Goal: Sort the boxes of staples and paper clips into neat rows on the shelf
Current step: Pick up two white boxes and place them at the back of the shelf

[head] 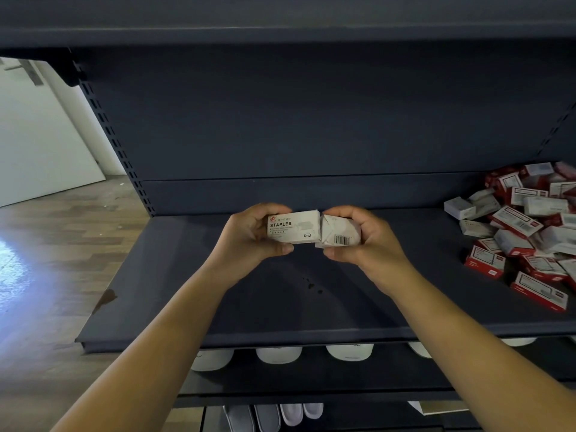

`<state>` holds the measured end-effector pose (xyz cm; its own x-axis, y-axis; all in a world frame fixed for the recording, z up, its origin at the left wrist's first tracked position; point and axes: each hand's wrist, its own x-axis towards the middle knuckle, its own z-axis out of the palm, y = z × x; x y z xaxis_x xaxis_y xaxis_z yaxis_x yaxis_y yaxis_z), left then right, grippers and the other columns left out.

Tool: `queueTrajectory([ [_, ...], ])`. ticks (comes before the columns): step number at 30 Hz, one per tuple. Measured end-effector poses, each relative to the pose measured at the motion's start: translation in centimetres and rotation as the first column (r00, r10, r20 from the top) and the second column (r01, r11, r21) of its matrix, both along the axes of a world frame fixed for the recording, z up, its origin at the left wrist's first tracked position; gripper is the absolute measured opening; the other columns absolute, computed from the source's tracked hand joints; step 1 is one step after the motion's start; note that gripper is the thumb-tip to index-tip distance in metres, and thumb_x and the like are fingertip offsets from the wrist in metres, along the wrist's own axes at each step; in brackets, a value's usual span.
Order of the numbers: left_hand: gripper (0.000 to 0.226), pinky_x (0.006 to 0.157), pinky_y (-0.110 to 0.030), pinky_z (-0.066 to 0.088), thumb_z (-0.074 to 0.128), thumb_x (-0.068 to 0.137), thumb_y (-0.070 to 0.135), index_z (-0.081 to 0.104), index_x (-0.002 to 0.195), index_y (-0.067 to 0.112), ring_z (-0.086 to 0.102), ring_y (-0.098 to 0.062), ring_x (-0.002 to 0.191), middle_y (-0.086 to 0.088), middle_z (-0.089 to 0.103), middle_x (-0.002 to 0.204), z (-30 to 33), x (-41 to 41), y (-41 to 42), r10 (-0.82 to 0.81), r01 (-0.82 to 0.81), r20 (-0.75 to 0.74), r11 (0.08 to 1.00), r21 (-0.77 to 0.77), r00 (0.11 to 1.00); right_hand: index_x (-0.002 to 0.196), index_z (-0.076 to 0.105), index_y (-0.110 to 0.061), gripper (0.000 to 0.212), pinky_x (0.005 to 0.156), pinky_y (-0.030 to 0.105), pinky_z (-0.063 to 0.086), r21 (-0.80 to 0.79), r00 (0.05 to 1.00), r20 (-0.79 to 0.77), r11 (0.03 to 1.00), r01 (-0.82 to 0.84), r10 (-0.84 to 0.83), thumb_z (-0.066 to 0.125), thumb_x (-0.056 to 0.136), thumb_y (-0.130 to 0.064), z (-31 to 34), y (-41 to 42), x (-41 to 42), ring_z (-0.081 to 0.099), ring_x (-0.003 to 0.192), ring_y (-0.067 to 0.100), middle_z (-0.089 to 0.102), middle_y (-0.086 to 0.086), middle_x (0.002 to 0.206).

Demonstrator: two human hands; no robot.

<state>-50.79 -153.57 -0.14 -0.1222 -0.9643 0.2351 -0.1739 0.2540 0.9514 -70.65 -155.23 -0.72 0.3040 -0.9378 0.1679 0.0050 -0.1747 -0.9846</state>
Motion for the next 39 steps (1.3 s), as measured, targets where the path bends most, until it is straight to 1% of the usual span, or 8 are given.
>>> queueTrajectory([
  [10,0.045,0.060,-0.019,0.048,0.072,0.068,-0.014,0.054,0.095,0.016,0.058,-0.004,0.075,0.001,0.058,0.090,-0.14,0.03,0.16,-0.077,0.075,-0.077,0.997,-0.022,0.994,0.096,0.059,-0.026,0.055,0.071,0.021,0.049,-0.035,0.995,0.089,0.998,-0.050,0.053,0.073,0.063,0.015,0.10,0.11,-0.12,0.061,0.087,0.007,0.063,-0.006,0.096],
  [15,0.039,0.044,-0.023,0.039,0.067,0.063,-0.003,0.054,0.096,0.013,0.048,-0.017,0.061,0.004,0.058,0.079,0.02,0.03,0.25,-0.123,0.120,-0.133,0.992,-0.028,0.983,0.097,0.061,-0.023,0.052,0.045,0.022,0.038,0.021,0.991,0.126,0.998,-0.055,0.052,0.072,0.054,0.003,0.07,0.26,0.04,0.056,0.063,0.010,0.064,0.003,0.092],
  [18,0.043,0.041,-0.022,0.036,0.064,0.064,-0.004,0.058,0.103,0.011,0.045,-0.021,0.058,0.004,0.060,0.076,-0.04,-0.08,0.17,-0.129,0.126,-0.160,0.992,-0.025,0.979,0.100,0.059,-0.019,0.052,0.044,0.022,0.036,0.065,0.984,0.163,0.995,-0.078,0.066,0.069,0.055,0.004,-0.03,0.26,0.09,0.053,0.057,0.009,0.062,0.009,0.090],
  [26,0.045,0.048,-0.023,0.039,0.067,0.077,0.024,0.060,0.120,0.012,0.042,-0.018,0.057,-0.016,0.057,0.090,-0.30,-0.17,0.25,-0.094,0.101,-0.193,0.995,0.024,0.977,0.111,0.061,-0.012,0.043,0.058,0.020,0.043,0.172,0.966,0.256,0.982,-0.077,0.031,0.067,0.069,-0.009,-0.02,0.07,-0.02,0.058,0.078,0.009,0.063,0.000,0.092],
  [28,0.034,0.049,-0.024,0.040,0.064,0.083,0.020,0.062,0.116,0.013,0.047,-0.016,0.057,-0.012,0.058,0.088,-0.21,-0.27,0.34,-0.057,0.060,-0.176,0.998,0.016,0.983,0.107,0.063,-0.016,0.033,0.060,0.020,0.044,0.159,0.969,0.245,0.987,-0.036,-0.004,0.063,0.078,-0.001,-0.04,0.15,-0.16,0.058,0.082,0.009,0.063,-0.002,0.093],
  [32,0.040,0.060,-0.025,0.052,0.066,0.077,0.013,0.058,0.114,0.024,0.061,-0.013,0.067,0.005,0.062,0.082,0.06,-0.24,0.48,0.018,-0.017,-0.107,1.000,0.008,0.994,0.105,0.060,-0.025,0.046,0.069,0.020,0.049,0.096,0.981,0.168,0.992,0.079,-0.095,0.061,0.077,0.011,-0.04,0.16,-0.32,0.058,0.090,0.009,0.060,-0.003,0.101],
  [35,0.049,0.071,-0.020,0.052,0.071,0.075,0.002,0.056,0.114,0.029,0.066,-0.010,0.081,0.005,0.066,0.088,0.04,-0.07,0.35,0.053,-0.052,-0.078,0.999,0.006,0.996,0.106,0.058,-0.032,0.060,0.074,0.020,0.052,0.091,0.979,0.138,0.986,0.137,-0.149,0.066,0.070,0.016,0.01,0.10,-0.49,0.059,0.093,0.009,0.056,-0.002,0.102],
  [39,0.034,0.073,-0.015,0.050,0.073,0.074,0.001,0.065,0.096,0.025,0.067,-0.006,0.082,0.005,0.069,0.088,0.25,-0.29,0.51,0.088,-0.088,-0.008,0.995,-0.037,0.996,0.096,0.064,-0.024,0.050,0.075,0.020,0.053,0.058,0.984,0.100,0.988,0.143,-0.148,0.068,0.069,0.017,0.19,0.30,-0.41,0.065,0.090,0.009,0.066,0.000,0.098],
])
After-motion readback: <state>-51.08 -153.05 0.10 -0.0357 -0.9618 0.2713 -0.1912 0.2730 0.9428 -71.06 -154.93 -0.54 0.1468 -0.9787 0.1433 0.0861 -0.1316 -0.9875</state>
